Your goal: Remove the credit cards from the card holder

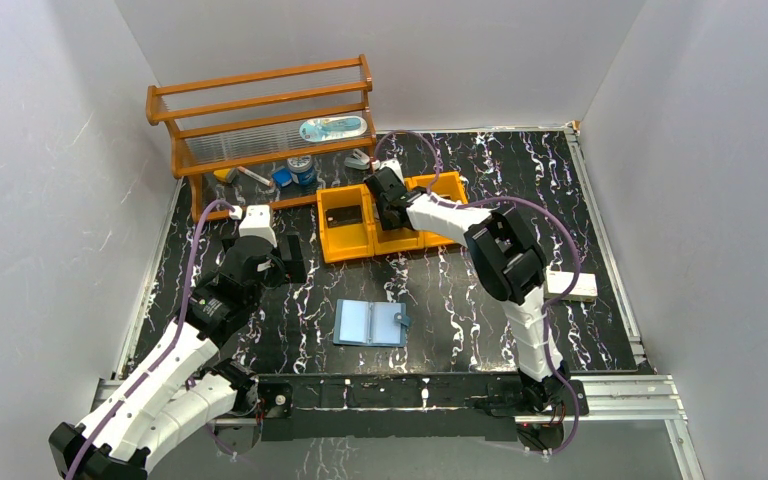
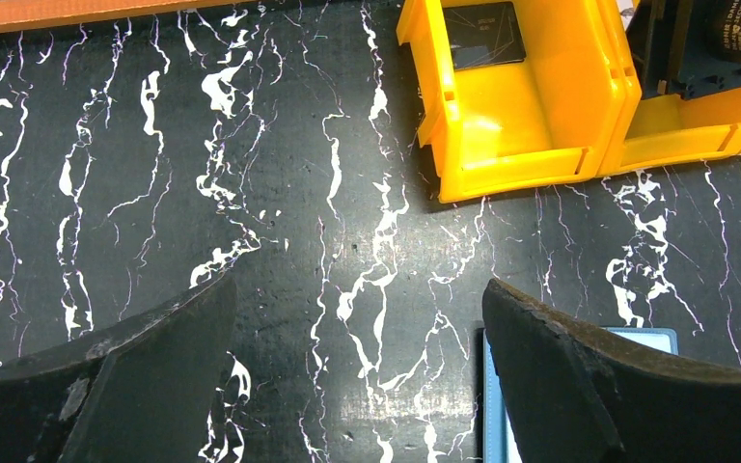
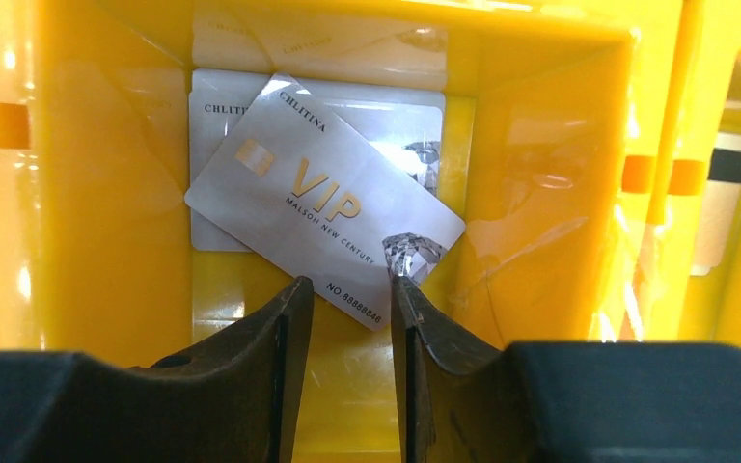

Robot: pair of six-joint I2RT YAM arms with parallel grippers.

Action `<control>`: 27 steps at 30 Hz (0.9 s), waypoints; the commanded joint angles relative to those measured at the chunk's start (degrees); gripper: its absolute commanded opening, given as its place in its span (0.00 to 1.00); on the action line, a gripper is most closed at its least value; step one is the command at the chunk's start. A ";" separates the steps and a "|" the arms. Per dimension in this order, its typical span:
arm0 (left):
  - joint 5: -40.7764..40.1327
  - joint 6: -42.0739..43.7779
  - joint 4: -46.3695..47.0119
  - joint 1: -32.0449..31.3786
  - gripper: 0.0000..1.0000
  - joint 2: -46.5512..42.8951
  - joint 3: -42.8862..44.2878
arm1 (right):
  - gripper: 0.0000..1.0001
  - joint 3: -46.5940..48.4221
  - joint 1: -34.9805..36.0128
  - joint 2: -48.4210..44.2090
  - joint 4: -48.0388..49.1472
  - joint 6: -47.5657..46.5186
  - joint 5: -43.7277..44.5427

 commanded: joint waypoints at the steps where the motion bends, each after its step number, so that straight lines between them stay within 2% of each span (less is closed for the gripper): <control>1: -0.05 0.59 0.55 0.55 0.98 -0.09 -0.09 | 0.44 0.26 0.59 0.74 5.55 -4.30 4.12; 9: 0.06 0.59 0.56 0.60 0.98 -0.13 -0.03 | 0.45 1.36 0.91 0.93 5.85 -3.45 9.28; 12: 0.22 0.59 0.62 0.66 0.98 -0.07 -0.03 | 0.48 1.10 0.49 -0.03 6.32 -2.45 6.45; 18: 0.53 0.59 0.72 0.60 0.98 0.10 -0.10 | 0.47 4.07 -0.46 -0.18 4.82 2.36 1.75; 22: 0.85 0.59 0.89 0.69 0.98 0.40 0.05 | 0.52 7.87 -0.76 2.53 3.58 3.82 4.46; 27: 0.94 0.67 0.90 0.79 0.98 0.48 0.05 | 0.52 12.36 -0.83 6.65 3.25 5.22 8.30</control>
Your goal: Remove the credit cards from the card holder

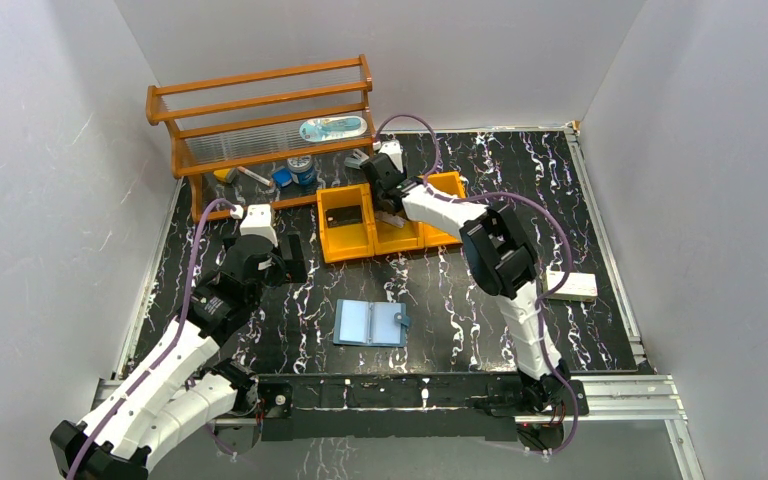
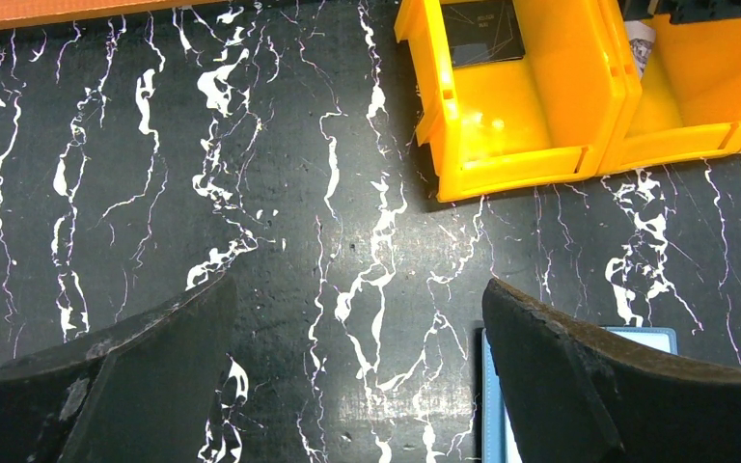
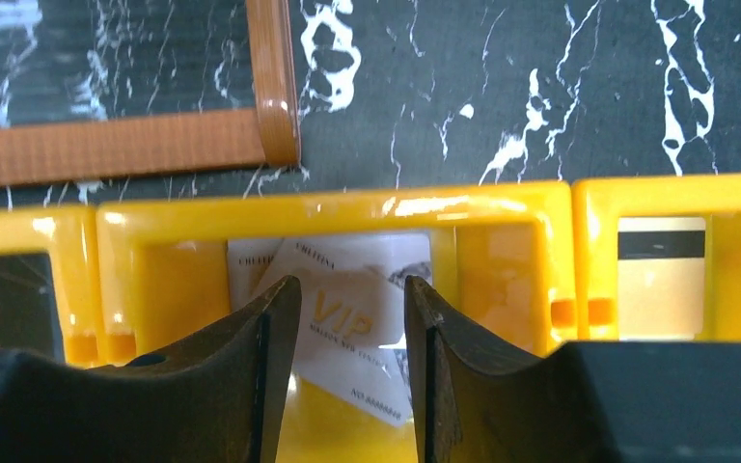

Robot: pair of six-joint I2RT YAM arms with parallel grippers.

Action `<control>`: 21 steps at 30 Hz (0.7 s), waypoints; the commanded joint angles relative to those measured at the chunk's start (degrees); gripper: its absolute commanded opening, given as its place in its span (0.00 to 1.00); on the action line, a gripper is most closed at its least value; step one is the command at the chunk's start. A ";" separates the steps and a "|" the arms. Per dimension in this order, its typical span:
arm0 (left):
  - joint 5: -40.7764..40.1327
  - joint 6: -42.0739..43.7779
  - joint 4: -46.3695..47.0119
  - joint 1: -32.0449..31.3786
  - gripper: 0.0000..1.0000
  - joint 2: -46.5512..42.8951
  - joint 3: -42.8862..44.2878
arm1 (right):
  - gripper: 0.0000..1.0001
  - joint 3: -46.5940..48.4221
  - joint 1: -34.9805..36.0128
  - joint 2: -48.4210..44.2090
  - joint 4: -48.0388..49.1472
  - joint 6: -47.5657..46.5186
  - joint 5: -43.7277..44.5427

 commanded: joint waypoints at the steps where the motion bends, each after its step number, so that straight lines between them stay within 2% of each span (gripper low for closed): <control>1: 0.29 0.68 0.57 0.50 0.99 -0.14 0.06 | 0.52 5.87 -0.19 3.99 -0.35 2.23 5.30; 8: 0.11 0.68 0.57 0.50 0.98 -0.19 -0.07 | 0.50 8.28 -0.07 7.63 -2.07 2.44 8.45; 21: 0.37 0.68 0.54 0.62 0.98 -0.22 -0.08 | 0.41 1.38 0.08 0.22 3.28 -3.92 -6.79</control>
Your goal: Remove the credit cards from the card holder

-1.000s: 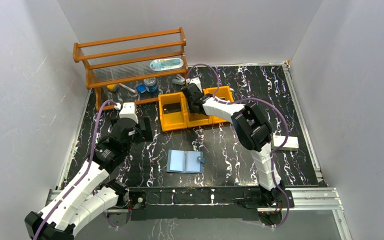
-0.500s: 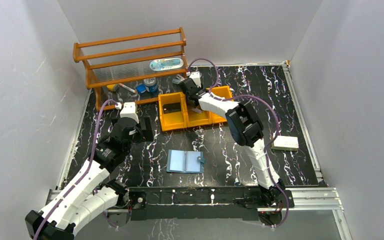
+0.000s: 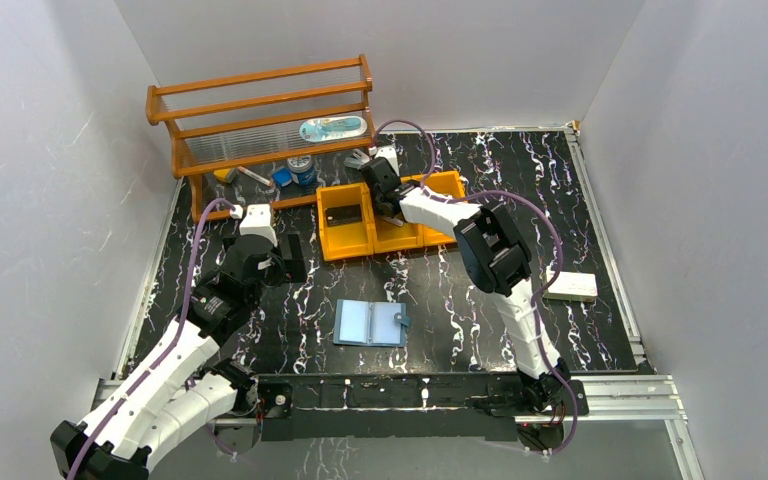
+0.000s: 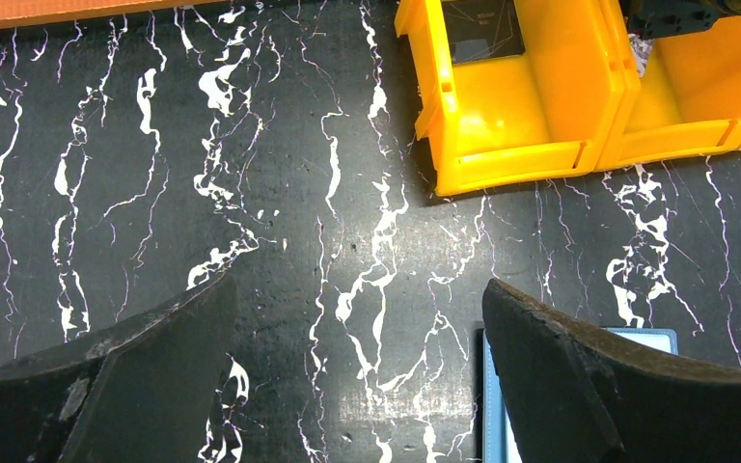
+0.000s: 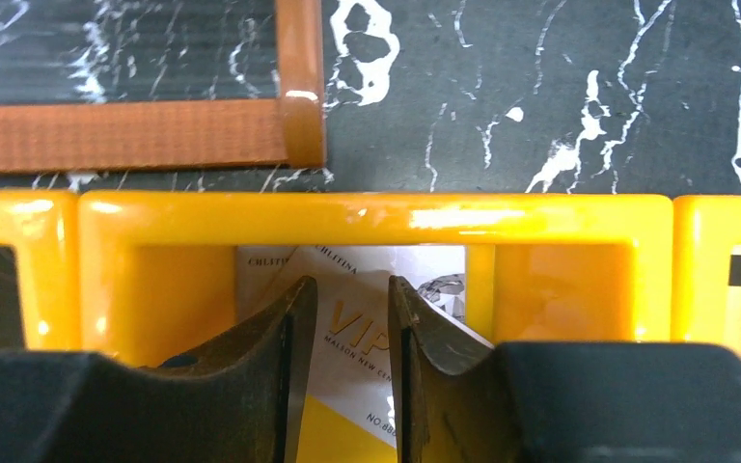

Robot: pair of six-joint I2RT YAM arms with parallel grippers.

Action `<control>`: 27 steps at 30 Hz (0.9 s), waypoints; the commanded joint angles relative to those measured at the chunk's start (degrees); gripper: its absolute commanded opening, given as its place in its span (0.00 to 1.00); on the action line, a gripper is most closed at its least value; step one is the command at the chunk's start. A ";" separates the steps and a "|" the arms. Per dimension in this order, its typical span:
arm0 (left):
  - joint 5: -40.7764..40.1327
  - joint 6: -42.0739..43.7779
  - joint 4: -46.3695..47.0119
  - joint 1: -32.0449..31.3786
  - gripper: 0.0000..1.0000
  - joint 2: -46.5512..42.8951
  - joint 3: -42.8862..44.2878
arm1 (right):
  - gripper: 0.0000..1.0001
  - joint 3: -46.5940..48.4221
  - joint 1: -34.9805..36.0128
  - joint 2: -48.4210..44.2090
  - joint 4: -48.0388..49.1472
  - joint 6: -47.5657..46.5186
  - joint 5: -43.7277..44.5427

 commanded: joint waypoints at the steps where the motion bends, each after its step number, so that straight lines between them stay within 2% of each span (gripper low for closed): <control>1: 0.25 0.66 0.48 0.38 0.98 -0.33 -0.04 | 0.41 -0.77 0.25 -4.21 0.91 -3.38 -6.41; 13: 0.49 0.66 0.51 0.42 0.98 -0.90 -0.22 | 0.37 -2.45 0.27 -6.91 -1.72 -5.02 -10.61; 17: 0.59 0.66 0.51 0.43 0.98 -1.02 -0.20 | 0.37 -3.96 0.31 -9.94 -1.96 -4.34 -8.91; 27: 0.77 0.66 0.51 0.45 0.98 -0.98 -0.16 | 0.43 -9.22 0.25 -15.24 -3.54 2.61 -6.53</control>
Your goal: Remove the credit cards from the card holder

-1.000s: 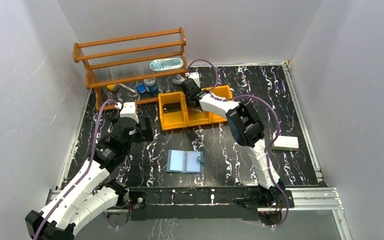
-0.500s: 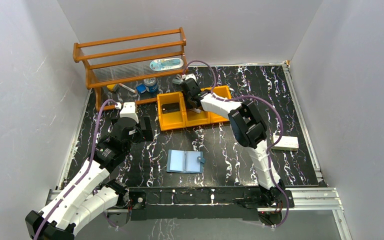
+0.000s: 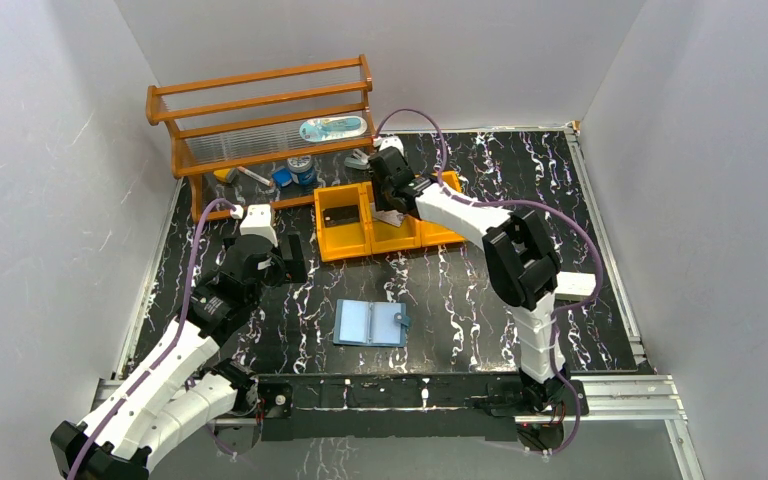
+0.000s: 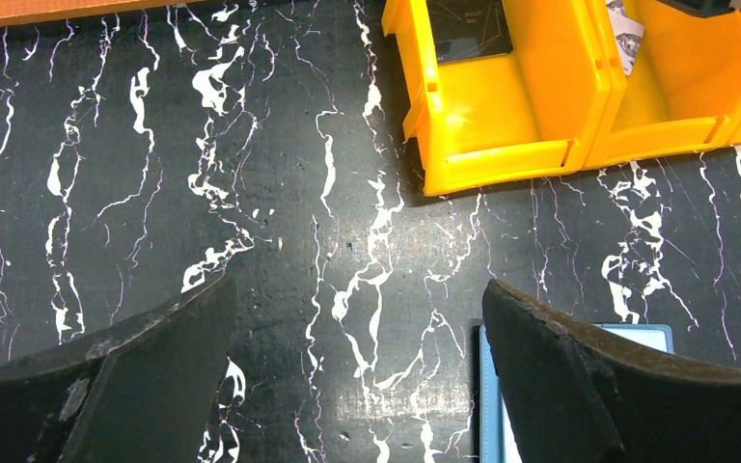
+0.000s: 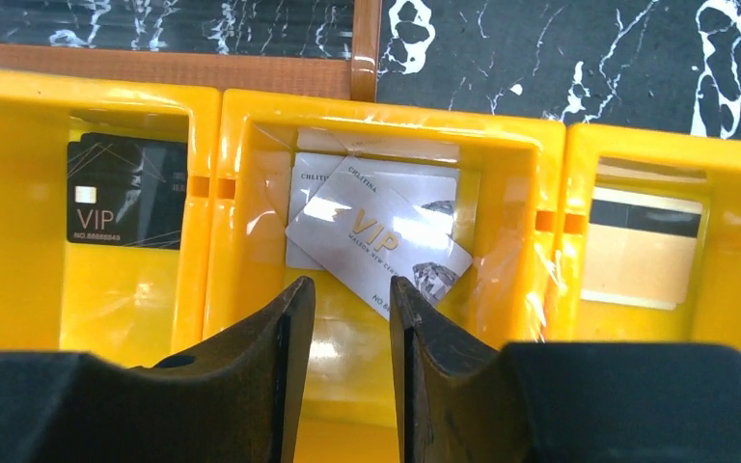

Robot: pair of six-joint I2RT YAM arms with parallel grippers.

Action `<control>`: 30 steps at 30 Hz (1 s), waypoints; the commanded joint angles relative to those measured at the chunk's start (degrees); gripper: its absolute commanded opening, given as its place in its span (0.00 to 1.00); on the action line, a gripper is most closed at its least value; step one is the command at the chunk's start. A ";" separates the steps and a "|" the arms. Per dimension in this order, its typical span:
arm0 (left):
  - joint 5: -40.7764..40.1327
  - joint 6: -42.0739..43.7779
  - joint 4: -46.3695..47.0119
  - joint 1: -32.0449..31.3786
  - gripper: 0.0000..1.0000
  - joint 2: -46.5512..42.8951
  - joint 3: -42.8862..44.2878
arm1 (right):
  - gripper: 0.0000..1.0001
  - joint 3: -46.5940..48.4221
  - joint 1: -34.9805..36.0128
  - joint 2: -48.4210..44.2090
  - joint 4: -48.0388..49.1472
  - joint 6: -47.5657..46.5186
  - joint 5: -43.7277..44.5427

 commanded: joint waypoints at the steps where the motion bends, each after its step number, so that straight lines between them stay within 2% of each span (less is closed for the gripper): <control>1: -0.07 0.66 0.51 0.28 0.98 -0.86 -0.13 | 0.44 -3.71 0.10 -3.22 -0.45 6.14 1.26; 12: 0.27 0.74 0.60 0.40 0.98 -0.31 -0.07 | 0.43 -7.85 0.37 -0.78 0.17 12.83 -1.71; 15: 0.27 0.74 0.64 0.40 0.98 -0.31 -0.12 | 0.42 -7.61 0.82 0.71 -0.60 12.39 4.32; 19: 0.42 0.74 0.56 0.39 0.98 -0.22 -0.09 | 0.42 -3.11 2.67 6.48 -6.90 9.54 19.60; 21: 0.44 0.74 0.68 0.36 0.98 -0.35 -0.04 | 0.43 -2.69 3.59 8.53 -6.52 8.16 25.01; 25: 0.40 0.81 0.62 0.47 0.98 -0.27 -0.15 | 0.46 -3.10 4.73 9.54 -4.37 7.32 31.34; 30: 0.27 0.83 0.59 0.42 0.98 -0.22 -0.20 | 0.46 -5.16 4.75 7.57 0.38 6.86 33.04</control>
